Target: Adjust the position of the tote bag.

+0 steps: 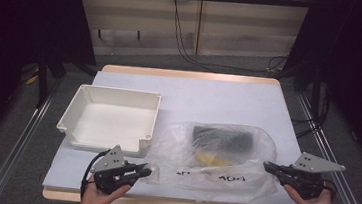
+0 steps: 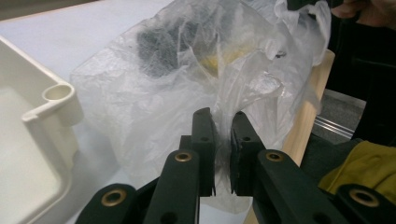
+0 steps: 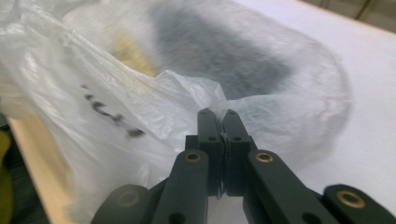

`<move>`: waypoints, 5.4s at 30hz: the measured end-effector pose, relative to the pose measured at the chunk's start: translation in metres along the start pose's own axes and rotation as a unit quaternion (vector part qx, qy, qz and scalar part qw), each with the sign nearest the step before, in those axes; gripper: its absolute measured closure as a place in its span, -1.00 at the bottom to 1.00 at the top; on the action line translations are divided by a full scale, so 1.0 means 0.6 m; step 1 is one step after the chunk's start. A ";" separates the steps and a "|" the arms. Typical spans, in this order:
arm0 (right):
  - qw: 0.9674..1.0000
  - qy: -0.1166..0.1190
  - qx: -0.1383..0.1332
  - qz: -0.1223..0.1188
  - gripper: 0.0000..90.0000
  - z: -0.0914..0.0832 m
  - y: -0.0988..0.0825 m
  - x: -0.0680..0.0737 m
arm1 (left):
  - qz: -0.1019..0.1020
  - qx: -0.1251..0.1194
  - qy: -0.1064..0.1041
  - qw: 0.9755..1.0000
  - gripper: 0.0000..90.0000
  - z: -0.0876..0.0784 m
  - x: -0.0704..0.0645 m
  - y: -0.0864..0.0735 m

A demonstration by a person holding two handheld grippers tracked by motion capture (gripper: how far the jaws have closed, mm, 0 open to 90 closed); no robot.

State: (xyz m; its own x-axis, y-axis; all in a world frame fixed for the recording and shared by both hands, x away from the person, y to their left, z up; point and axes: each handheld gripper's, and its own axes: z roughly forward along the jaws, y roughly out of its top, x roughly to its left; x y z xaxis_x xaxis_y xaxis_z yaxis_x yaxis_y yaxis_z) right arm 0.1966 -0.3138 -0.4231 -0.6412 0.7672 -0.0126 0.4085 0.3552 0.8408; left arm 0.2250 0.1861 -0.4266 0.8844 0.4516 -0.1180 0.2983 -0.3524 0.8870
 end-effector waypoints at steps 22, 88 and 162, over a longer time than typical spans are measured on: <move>0.998 -0.048 -0.044 0.008 1.00 -0.022 0.061 -0.105 | -0.001 -0.033 0.038 0.999 0.90 -0.027 0.052 0.069; 0.997 -0.060 0.034 0.022 0.67 0.129 0.042 -0.203 | -0.053 0.040 0.076 0.995 0.55 0.060 0.190 0.087; 0.977 0.122 0.129 -0.113 1.00 0.218 0.155 -0.064 | 0.105 0.192 -0.084 0.972 1.00 0.313 0.065 0.221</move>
State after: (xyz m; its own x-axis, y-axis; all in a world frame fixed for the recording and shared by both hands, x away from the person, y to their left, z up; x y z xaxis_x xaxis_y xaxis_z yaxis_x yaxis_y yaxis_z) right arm 0.3443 -0.2404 -0.4153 -0.8574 0.5139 -0.0265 0.3683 0.6487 0.6660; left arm 0.3664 0.0030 -0.3974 0.9767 0.2084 -0.0520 0.1887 -0.7167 0.6714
